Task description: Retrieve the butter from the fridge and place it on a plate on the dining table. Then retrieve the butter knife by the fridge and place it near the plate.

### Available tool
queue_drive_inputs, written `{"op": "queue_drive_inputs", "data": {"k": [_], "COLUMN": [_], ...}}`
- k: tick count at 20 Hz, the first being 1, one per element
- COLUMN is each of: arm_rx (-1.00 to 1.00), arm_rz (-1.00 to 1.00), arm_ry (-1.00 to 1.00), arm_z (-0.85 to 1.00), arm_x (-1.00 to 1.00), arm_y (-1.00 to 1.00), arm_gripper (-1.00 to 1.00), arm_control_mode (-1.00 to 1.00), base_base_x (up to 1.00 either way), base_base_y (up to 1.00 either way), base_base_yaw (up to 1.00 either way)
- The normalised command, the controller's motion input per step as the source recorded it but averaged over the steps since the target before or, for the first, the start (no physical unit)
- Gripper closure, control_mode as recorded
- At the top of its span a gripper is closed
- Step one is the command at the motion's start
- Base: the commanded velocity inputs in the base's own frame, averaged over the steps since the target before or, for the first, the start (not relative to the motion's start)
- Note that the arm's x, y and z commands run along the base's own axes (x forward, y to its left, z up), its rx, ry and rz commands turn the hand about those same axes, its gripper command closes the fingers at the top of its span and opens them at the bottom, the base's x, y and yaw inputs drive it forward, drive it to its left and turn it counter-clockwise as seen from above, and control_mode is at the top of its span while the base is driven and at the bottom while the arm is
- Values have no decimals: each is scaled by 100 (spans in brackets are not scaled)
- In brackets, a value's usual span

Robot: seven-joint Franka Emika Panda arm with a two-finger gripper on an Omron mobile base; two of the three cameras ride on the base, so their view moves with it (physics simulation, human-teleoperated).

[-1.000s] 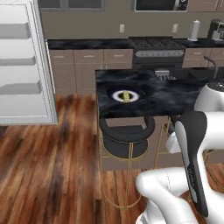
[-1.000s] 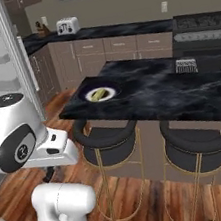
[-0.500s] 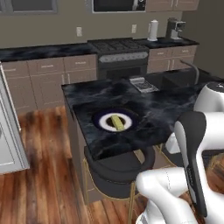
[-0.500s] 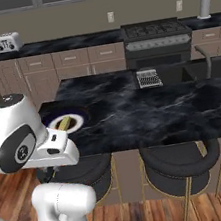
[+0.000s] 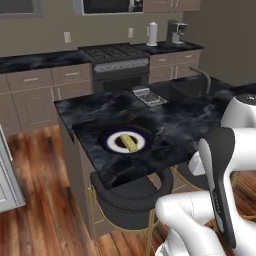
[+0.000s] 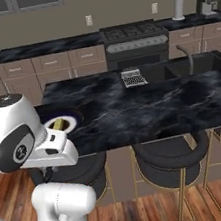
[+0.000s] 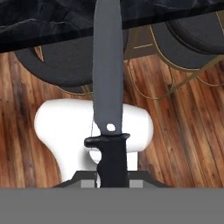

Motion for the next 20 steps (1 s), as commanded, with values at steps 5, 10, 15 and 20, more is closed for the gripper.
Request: {"op": "queue_drive_inputs", "data": {"k": [5, 10, 15, 20], "arm_rx": [0, 0, 0, 0], "arm_rz": [0, 0, 0, 0], "arm_ry": [0, 0, 0, 0], "arm_z": [0, 0, 0, 0], "arm_x": [0, 0, 0, 0], "arm_y": [0, 0, 0, 0], "arm_gripper": [100, 100, 100, 100], "arm_control_mode": [100, 100, 100, 100], "base_base_x": [64, 23, 17, -4], "base_base_y": [-36, -57, -79, -94], "base_base_yaw": [-7, 12, 16, 11]}}
